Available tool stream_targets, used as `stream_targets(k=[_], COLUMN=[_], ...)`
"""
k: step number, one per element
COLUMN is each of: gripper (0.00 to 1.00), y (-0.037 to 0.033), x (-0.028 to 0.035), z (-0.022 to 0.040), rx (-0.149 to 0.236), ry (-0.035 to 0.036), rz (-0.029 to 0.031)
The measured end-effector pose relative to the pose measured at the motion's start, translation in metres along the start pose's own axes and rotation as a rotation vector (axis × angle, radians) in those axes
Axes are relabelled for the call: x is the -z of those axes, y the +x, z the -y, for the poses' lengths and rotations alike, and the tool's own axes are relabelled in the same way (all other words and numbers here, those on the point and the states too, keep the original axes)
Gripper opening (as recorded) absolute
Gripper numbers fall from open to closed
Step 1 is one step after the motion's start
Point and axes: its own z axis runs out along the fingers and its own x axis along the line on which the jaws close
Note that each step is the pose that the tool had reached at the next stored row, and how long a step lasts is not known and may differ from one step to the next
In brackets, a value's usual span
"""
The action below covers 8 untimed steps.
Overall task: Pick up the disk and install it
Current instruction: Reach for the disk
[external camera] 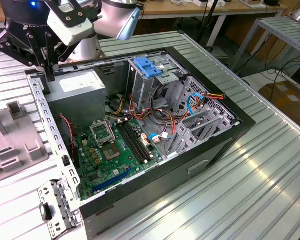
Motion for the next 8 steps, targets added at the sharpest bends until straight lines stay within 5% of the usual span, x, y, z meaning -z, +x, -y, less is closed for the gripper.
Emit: stream_targets(k=[8], gripper=[0.11], y=[0.0063], x=[0.0002], z=[0.0005], rx=[0.0], ry=[0.0], rz=[0.0])
